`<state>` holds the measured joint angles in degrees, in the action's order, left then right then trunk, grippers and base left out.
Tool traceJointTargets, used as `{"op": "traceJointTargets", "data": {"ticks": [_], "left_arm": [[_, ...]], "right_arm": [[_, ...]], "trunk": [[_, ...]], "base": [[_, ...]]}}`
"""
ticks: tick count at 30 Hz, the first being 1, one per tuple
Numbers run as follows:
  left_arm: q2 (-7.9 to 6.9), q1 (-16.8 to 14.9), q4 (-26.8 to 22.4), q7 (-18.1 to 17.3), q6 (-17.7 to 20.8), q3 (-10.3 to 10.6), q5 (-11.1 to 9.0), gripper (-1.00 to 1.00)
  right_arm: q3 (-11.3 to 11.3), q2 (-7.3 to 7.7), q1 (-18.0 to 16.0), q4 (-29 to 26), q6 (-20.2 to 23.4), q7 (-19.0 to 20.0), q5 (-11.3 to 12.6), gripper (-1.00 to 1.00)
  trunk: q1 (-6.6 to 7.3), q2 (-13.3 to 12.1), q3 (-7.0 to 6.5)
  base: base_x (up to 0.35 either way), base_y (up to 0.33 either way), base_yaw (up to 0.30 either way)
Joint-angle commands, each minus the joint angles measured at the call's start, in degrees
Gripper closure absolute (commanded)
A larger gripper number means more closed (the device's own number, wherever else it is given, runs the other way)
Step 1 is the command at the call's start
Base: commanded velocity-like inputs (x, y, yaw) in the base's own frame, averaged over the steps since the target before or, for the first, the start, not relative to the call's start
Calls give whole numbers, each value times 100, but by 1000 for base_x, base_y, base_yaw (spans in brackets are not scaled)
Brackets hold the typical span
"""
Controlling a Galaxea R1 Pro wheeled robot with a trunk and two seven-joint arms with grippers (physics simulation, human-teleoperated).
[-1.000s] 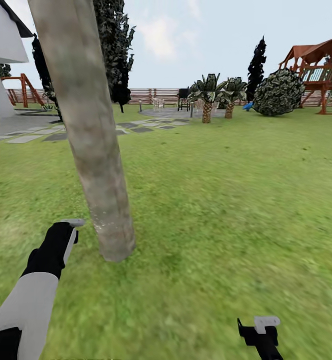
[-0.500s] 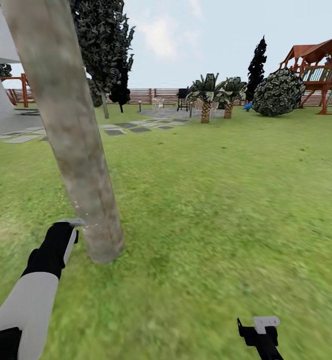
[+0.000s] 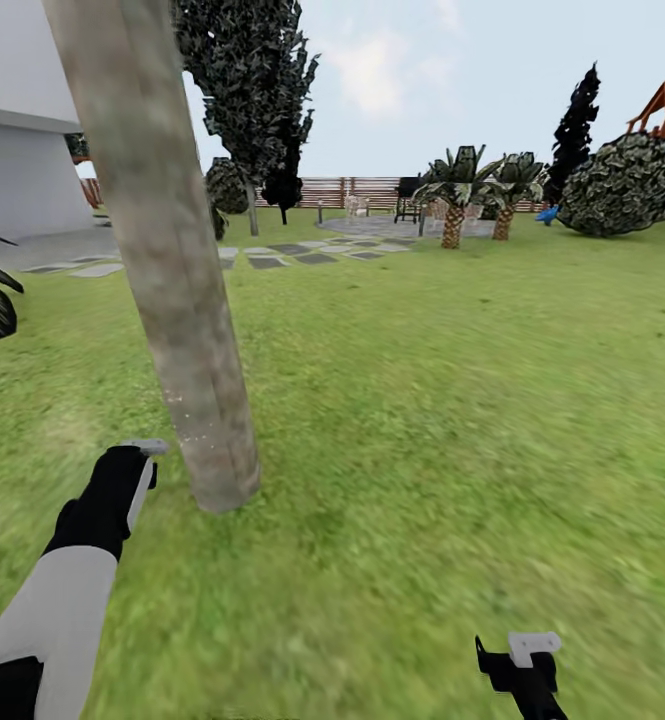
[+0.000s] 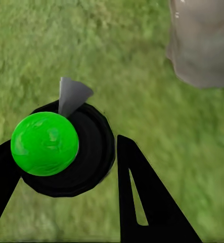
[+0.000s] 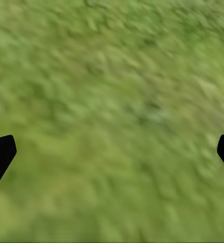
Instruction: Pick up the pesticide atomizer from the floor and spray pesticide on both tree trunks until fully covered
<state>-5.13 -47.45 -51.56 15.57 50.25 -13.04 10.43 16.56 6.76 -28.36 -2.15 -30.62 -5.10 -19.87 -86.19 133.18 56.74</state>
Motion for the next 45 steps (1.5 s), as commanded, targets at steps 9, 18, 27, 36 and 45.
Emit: {"op": "traceJointTargets", "data": {"ticks": [9,18,27,36,45], "left_arm": [[-3,43,14,-11,29,264,23,100],[2,18,17,-18,31,267,25,100],[321,-408,168,-124,81,455,-21,100],[264,-531,155,-78,289,486,36,100],[267,-252,155,-19,231,462,62,100]], "right_arm": [[23,1,-3,4,-14,-35,-61,-100],[23,1,-3,4,-14,-35,-61,-100],[23,1,-3,4,-14,-30,-61,-100],[23,2,-3,3,-14,-26,-61,-100],[31,9,-3,-4,-20,-35,-61,-100]], "trunk": [[1,2,5],[1,2,5],[1,2,5],[1,2,5],[1,2,5]], "base": [[0,-275,276],[117,-212,149],[9,-8,1],[0,0,-121],[254,0,-24]]}}
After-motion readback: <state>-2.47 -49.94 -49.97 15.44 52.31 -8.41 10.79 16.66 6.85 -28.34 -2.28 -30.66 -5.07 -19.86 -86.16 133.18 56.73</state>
